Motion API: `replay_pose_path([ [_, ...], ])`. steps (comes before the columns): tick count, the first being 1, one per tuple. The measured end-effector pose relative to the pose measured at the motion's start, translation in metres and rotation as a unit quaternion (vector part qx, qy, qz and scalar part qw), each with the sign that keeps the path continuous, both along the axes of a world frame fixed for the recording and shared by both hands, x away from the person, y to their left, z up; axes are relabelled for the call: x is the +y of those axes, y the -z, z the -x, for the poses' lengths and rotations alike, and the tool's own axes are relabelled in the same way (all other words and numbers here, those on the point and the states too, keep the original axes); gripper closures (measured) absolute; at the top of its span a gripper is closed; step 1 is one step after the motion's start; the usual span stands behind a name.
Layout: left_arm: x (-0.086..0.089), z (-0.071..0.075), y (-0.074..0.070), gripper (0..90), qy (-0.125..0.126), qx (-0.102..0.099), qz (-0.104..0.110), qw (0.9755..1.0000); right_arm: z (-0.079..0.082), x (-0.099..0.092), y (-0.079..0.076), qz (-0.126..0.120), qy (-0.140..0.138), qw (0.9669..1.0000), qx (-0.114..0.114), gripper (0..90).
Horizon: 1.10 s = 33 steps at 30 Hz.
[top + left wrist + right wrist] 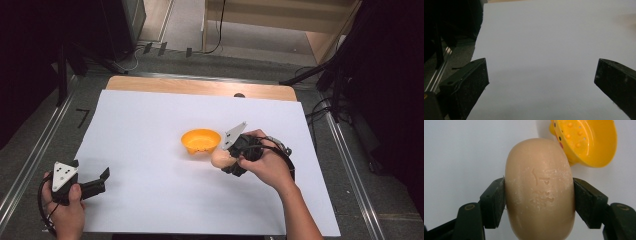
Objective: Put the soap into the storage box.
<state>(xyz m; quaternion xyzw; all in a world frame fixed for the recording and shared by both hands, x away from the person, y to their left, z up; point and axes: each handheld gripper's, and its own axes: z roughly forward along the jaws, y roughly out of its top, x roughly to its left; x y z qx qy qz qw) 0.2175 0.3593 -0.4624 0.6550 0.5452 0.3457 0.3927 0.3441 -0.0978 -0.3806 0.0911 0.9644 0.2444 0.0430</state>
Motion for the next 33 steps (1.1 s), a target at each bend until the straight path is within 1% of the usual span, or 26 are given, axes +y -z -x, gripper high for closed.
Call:
replay_pose_path([
  [6, 0.000, 0.000, 0.000, 0.0, 0.000, -0.001, -0.001, 1.0000, -0.007, 0.005, -0.003, -0.008, -0.009, 0.9999, -0.004, 32.2],
  [7, 0.000, 0.000, 0.000, 0.0, 0.000, -0.001, -0.001, 1.0000, -0.008, 0.005, -0.003, -0.006, -0.007, 1.0000, -0.001, 32.3],
  [8, 0.000, 0.000, 0.000, 0.0, 0.000, -0.001, -0.001, 1.0000, -0.009, 0.006, -0.004, -0.010, -0.011, 0.9999, -0.006, 32.3],
  [10, 0.000, 0.000, 0.000, 0.0, 0.000, -0.001, -0.001, 1.0000, -0.011, 0.008, -0.005, -0.010, -0.011, 0.9999, -0.005, 32.3],
  [13, 0.000, 0.000, 0.000, 0.0, 0.000, -0.001, -0.001, 1.0000, -0.014, 0.011, -0.006, -0.013, -0.015, 0.9997, -0.011, 32.3],
  [14, 0.000, 0.000, 0.000, 0.0, 0.000, -0.001, -0.001, 1.0000, -0.015, 0.011, -0.006, -0.015, -0.014, 0.9997, -0.010, 32.2],
  [17, 0.000, 0.000, 0.000, 0.0, 0.001, 0.000, 0.000, 1.0000, -0.020, 0.014, -0.006, -0.020, -0.023, 0.9994, -0.014, 32.3],
  [20, 0.000, 0.000, 0.000, 0.0, 0.000, 0.000, 0.000, 1.0000, -0.023, 0.018, -0.005, -0.018, -0.026, 0.9994, -0.013, 32.2],
  [21, 0.000, 0.000, 0.000, 0.0, 0.001, 0.000, 0.000, 1.0000, -0.025, 0.019, -0.005, -0.018, -0.030, 0.9992, -0.016, 32.3],
  [23, 0.000, 0.000, 0.000, 0.0, 0.001, 0.001, 0.000, 1.0000, -0.027, 0.021, -0.005, -0.016, -0.034, 0.9992, -0.012, 32.2],
  [26, 0.000, 0.000, 0.000, 0.0, 0.002, 0.001, 0.000, 1.0000, -0.032, 0.025, -0.005, -0.017, -0.042, 0.9988, -0.020, 32.2],
  [30, 0.000, 0.000, 0.000, 0.0, 0.002, 0.001, 0.000, 1.0000, -0.037, 0.028, -0.006, -0.015, -0.041, 0.9989, -0.015, 32.2],
  [33, 0.000, 0.000, 0.000, 0.0, 0.002, 0.001, 0.000, 1.0000, -0.041, 0.031, -0.006, -0.015, -0.044, 0.9988, -0.018, 32.2],
])
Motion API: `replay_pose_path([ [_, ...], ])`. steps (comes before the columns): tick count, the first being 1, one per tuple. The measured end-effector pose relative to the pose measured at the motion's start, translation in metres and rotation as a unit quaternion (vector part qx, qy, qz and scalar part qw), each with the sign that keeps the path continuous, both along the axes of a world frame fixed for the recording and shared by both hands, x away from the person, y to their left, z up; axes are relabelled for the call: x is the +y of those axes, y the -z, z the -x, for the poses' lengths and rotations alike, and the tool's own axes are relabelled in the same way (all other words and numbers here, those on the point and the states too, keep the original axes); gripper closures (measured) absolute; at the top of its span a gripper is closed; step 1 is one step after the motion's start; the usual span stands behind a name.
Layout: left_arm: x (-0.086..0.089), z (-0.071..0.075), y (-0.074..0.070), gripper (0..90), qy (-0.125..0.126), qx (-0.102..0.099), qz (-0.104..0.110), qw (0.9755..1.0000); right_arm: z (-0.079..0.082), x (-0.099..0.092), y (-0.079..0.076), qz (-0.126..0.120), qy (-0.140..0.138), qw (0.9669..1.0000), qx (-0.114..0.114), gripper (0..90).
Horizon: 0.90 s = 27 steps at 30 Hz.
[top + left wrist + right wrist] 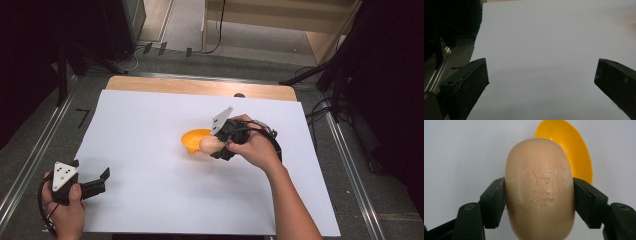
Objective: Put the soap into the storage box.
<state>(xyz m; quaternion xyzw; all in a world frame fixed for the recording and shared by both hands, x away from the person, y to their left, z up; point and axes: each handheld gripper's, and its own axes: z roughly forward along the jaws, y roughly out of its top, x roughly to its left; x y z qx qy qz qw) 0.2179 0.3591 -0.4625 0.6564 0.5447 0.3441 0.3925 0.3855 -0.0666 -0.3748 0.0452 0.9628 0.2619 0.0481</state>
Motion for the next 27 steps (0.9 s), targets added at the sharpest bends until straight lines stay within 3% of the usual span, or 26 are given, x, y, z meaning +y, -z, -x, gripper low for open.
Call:
replay_pose_path([
  [18, 0.000, 0.000, 0.000, 0.0, 0.001, 0.000, 0.001, 1.0000, -0.023, 0.023, 0.001, 0.008, -0.027, 0.9996, -0.006, 32.2],
  [27, 0.001, 0.000, 0.000, 0.0, 0.002, 0.001, 0.003, 1.0000, -0.035, 0.035, 0.008, 0.019, -0.033, 0.9992, 0.009, 32.2],
])
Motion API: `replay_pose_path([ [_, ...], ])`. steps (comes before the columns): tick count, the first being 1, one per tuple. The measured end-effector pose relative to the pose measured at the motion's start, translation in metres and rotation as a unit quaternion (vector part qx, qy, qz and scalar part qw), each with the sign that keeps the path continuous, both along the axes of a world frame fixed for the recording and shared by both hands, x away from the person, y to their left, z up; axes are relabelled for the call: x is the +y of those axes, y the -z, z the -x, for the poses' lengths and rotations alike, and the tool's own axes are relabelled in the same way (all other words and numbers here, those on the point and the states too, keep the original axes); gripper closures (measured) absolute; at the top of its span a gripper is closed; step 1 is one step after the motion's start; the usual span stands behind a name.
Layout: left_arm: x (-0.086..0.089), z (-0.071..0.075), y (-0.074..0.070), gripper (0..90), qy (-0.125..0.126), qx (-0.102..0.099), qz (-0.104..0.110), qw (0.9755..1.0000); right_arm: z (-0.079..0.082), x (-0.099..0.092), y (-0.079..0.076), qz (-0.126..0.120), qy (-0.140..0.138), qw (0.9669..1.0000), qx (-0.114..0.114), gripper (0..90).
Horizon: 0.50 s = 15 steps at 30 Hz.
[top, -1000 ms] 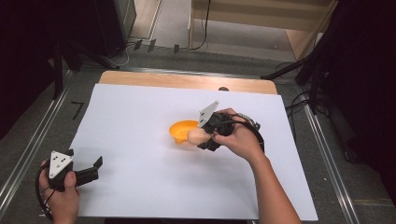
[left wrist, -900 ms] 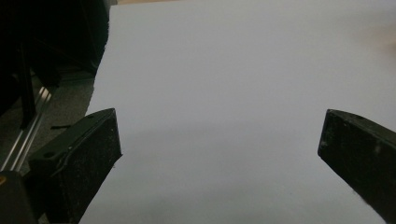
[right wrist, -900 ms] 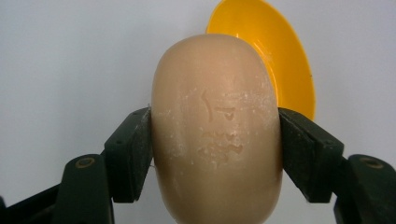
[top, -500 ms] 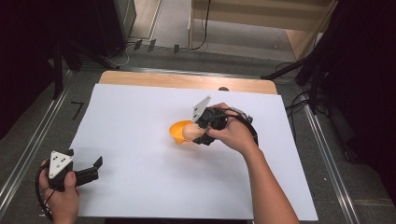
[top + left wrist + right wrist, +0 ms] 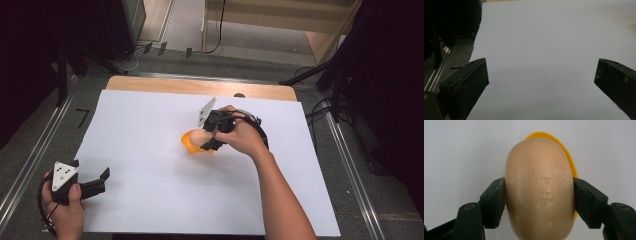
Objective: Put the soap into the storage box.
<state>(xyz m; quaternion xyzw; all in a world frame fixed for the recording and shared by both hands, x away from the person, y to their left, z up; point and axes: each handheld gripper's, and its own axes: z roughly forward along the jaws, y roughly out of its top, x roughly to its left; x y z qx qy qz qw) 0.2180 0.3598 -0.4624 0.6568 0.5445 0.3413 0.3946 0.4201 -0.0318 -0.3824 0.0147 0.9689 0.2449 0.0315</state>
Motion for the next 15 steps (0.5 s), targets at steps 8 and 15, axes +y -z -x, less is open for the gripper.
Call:
replay_pose_path([
  [8, 0.0002, 0.0000, 0.0000, 0.0, 0.000, 0.000, 0.000, 1.0000, -0.0066, 0.0032, 0.0047, -0.001, 0.003, 1.0000, 0.003, 32.1],
  [15, -0.0003, 0.0003, 0.0001, 0.0, 0.000, -0.001, -0.001, 1.0000, -0.0109, 0.0042, 0.0093, 0.002, 0.001, 1.0000, 0.008, 32.1],
])
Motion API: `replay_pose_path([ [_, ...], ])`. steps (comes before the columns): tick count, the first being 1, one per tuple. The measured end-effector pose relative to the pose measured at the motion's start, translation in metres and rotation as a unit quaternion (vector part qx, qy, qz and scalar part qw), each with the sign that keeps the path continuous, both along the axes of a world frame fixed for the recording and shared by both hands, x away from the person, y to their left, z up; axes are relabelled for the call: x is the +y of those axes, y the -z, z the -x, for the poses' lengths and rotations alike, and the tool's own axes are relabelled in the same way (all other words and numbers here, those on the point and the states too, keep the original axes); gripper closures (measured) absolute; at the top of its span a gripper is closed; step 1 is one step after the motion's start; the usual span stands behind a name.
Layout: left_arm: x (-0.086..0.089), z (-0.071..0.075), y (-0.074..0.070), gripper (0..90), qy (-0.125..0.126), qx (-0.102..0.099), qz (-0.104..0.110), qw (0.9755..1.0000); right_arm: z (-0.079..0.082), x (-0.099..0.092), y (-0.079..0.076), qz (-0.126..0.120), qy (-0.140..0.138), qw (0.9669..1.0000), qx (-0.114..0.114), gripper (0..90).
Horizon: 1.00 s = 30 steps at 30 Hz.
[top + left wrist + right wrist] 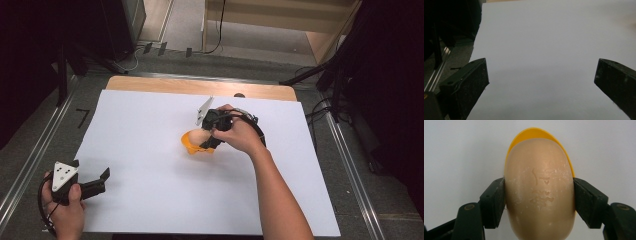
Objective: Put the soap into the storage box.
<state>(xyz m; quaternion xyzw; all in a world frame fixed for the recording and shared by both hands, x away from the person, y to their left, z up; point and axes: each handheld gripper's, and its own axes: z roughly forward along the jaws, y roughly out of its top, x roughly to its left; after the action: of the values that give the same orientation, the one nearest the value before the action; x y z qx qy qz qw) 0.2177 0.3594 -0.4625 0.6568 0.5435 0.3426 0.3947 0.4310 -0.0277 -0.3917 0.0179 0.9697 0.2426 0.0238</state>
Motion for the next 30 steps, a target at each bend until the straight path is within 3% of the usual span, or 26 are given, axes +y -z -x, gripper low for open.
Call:
replay_pose_path([
  [9, 0.000, 0.000, 0.000, 0.0, 0.001, 0.000, 0.001, 1.0000, -0.005, -0.001, 0.004, 0.001, 0.004, 0.9999, 0.014, 33.3],
  [10, 0.000, 0.000, 0.000, 0.0, 0.001, 0.000, 0.001, 1.0000, -0.006, -0.001, 0.004, -0.004, 0.004, 0.9999, 0.014, 38.2],
  [12, 0.000, 0.000, 0.000, 0.0, 0.001, 0.001, 0.001, 1.0000, -0.007, -0.004, -0.002, -0.034, 0.012, 0.9992, 0.014, 39.2],
  [13, 0.000, 0.000, 0.000, 0.0, 0.000, 0.001, 0.001, 1.0000, -0.007, -0.005, -0.005, -0.035, 0.018, 0.9992, 0.011, 39.1],
  [22, 0.000, 0.000, 0.000, 0.0, 0.001, 0.001, 0.001, 1.0000, -0.004, -0.010, -0.006, -0.027, 0.016, 0.9993, 0.017, 34.3],
  [30, 0.000, 0.000, 0.000, 0.0, 0.001, 0.002, -0.001, 1.0000, 0.000, -0.023, -0.003, -0.032, 0.038, 0.9986, 0.017, 24.3],
])
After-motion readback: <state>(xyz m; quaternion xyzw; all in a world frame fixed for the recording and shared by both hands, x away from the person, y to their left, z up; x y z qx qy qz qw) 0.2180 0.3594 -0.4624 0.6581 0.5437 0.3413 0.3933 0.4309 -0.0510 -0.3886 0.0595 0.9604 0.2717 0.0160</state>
